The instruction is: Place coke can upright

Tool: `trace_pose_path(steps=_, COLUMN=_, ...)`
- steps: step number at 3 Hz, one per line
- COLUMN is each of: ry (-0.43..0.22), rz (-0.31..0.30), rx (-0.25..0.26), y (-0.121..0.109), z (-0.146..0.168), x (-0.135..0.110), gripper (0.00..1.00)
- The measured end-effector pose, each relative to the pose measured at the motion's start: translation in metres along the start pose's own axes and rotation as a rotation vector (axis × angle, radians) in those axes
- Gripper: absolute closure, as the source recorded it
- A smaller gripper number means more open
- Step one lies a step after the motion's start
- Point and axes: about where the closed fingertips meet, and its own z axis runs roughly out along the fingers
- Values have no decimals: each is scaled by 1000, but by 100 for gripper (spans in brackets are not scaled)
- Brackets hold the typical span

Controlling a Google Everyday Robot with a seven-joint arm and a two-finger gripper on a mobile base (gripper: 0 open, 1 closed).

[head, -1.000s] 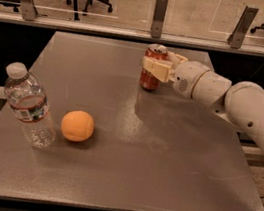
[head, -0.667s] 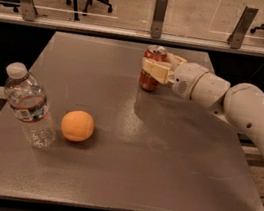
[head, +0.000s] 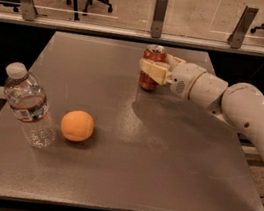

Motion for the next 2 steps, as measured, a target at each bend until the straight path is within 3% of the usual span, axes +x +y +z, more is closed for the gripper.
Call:
trace_pose_path(steps=1, ry=0, rz=3, rx=3, y=-1, z=1, x=0, gripper=0)
trace_pose_path(steps=2, ry=0, rz=3, rx=3, y=-1, z=1, x=0, gripper=0)
